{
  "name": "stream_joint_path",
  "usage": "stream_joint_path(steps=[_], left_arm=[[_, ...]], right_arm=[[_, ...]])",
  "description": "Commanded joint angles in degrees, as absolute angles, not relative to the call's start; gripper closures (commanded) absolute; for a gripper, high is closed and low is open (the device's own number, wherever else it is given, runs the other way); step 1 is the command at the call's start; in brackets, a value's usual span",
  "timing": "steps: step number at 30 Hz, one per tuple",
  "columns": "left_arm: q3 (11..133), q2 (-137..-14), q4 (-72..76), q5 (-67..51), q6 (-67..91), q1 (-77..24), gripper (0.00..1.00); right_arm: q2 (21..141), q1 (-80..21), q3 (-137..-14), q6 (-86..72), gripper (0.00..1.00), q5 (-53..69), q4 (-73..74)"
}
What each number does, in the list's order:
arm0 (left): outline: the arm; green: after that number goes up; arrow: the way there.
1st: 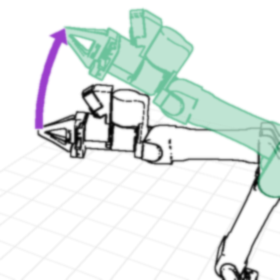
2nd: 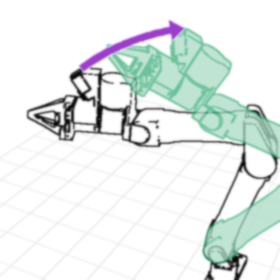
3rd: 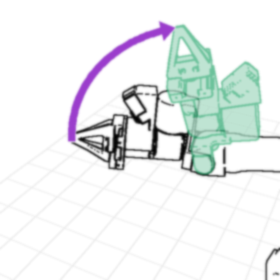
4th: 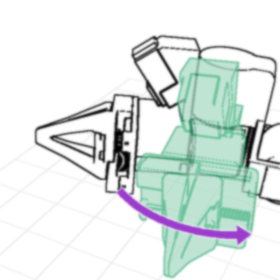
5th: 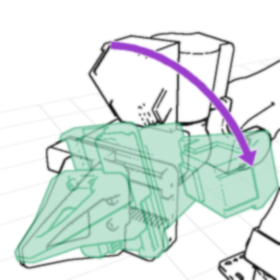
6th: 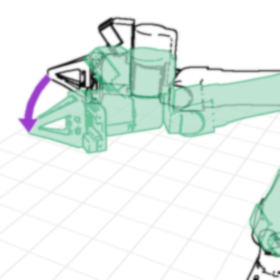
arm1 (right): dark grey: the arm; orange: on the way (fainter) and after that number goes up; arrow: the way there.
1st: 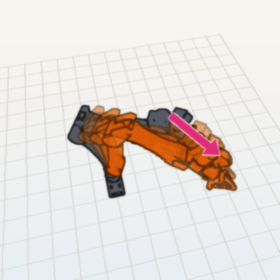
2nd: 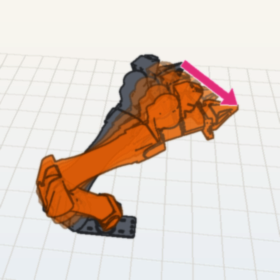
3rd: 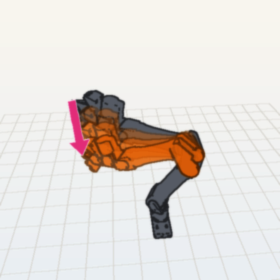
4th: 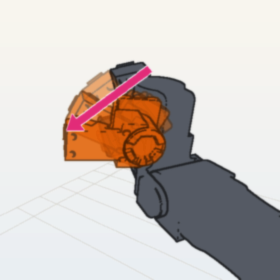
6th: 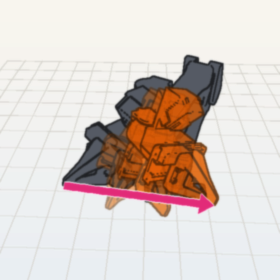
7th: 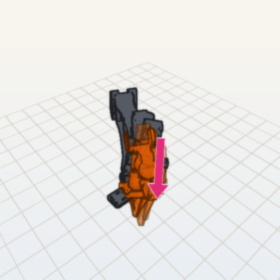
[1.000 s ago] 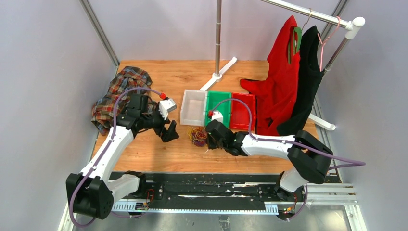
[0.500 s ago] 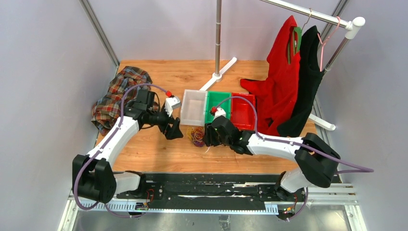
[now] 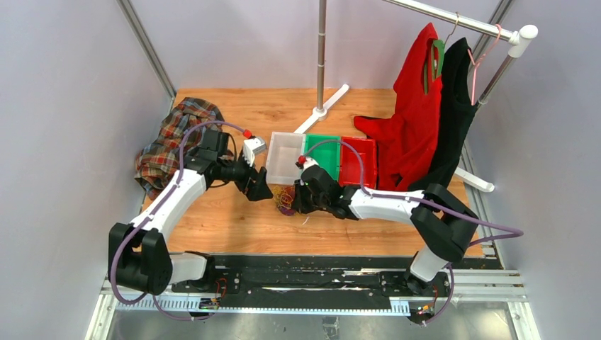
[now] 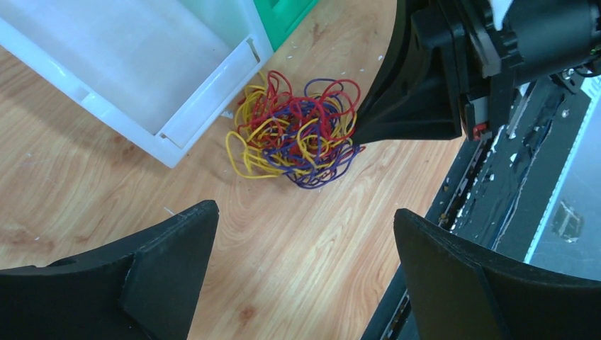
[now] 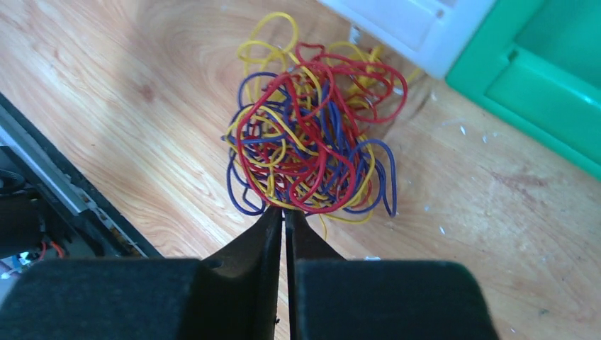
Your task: Untangle the cables
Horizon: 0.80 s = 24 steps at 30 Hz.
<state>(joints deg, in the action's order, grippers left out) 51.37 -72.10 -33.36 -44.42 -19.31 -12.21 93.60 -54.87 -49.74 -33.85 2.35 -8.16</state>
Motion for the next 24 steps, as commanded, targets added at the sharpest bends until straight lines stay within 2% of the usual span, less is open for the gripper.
stream_joint_path(steps=[1,16,24], left_arm=[[51.7,-74.3,-31.4,-47.0,-17.8,-12.6,0.01],[55.0,-72.8,-40.5,-48.2,-22.5,-12.5,0.00],[55.3,-71.4,-43.2,-52.4,-23.5,-12.4,0.11]], right_arm=[[92.4,-55.9,-54.6,-33.6,0.98,3.6,-5.0],[87.0,-59.1,-58.1,-28.4,0.99,1.2,-1.8],[80.6,-59.3,-52.7,-26.3,0.99,4.5,-7.0]])
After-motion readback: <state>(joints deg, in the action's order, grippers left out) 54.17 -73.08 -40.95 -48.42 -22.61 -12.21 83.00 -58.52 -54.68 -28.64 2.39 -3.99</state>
